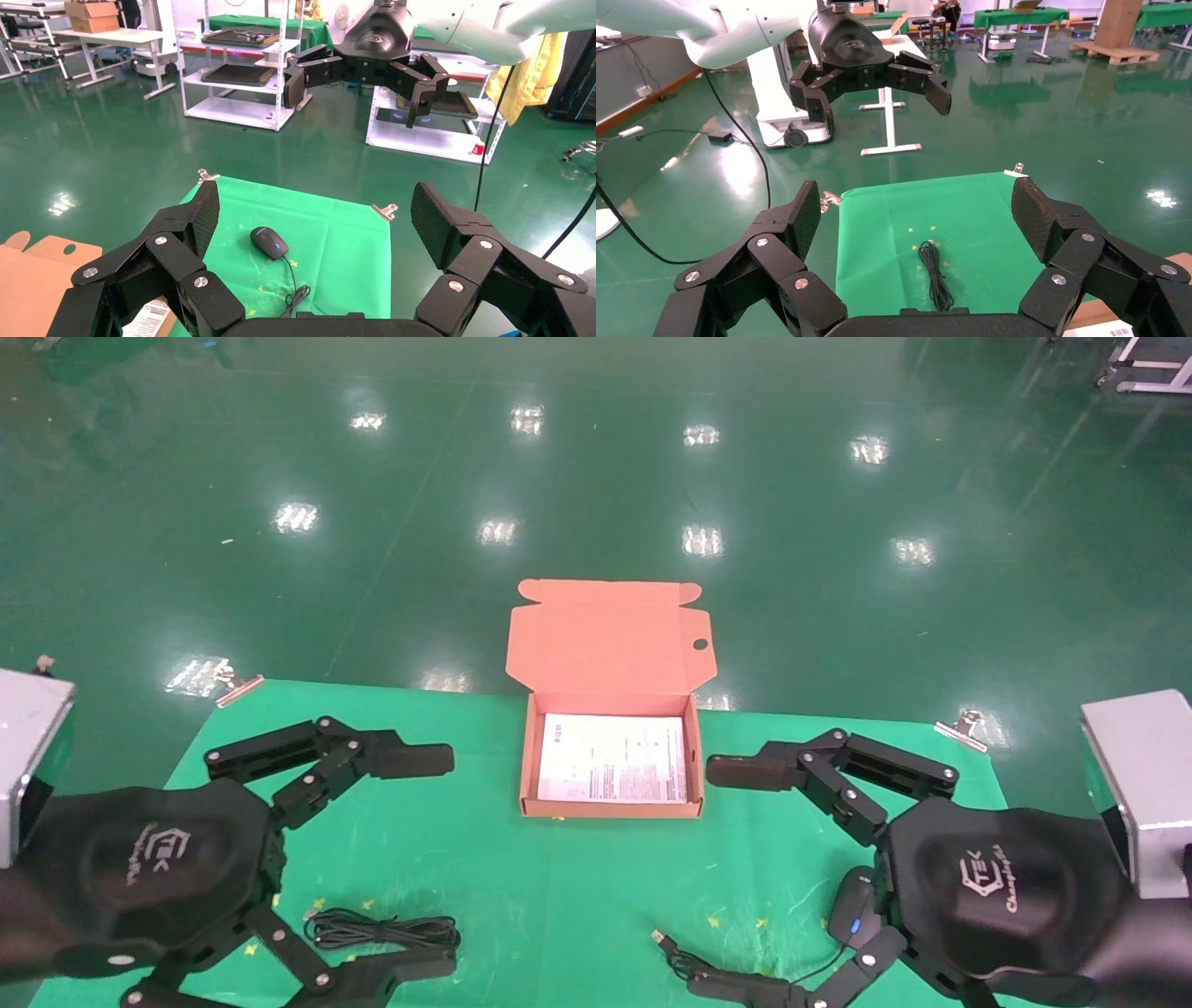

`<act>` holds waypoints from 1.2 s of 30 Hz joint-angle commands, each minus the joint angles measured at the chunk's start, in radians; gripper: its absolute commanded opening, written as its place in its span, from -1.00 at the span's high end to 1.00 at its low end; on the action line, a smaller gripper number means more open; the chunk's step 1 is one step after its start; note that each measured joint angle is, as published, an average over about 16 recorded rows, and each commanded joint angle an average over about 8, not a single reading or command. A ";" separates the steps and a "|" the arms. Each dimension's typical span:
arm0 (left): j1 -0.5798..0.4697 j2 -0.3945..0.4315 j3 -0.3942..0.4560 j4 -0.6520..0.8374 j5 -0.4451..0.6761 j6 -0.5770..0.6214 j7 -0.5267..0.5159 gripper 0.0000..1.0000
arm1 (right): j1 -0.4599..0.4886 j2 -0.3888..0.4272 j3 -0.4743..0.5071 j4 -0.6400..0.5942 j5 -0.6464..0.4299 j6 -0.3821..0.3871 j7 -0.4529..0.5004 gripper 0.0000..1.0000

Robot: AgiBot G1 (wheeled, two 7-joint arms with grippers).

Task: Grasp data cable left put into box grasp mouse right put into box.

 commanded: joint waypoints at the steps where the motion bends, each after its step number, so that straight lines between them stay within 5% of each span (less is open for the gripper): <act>1: 0.000 0.000 0.000 0.000 0.000 0.000 0.000 -1.00 | 0.000 0.000 0.000 0.000 0.000 0.000 0.000 -1.00; 23: -0.023 0.000 0.005 -0.001 0.017 0.006 0.001 -1.00 | 0.000 0.002 -0.002 0.002 -0.010 0.006 -0.002 -1.00; 36: -0.209 0.027 0.120 0.043 0.227 0.070 -0.026 -1.00 | 0.114 0.018 -0.063 0.039 -0.201 -0.030 -0.037 -1.00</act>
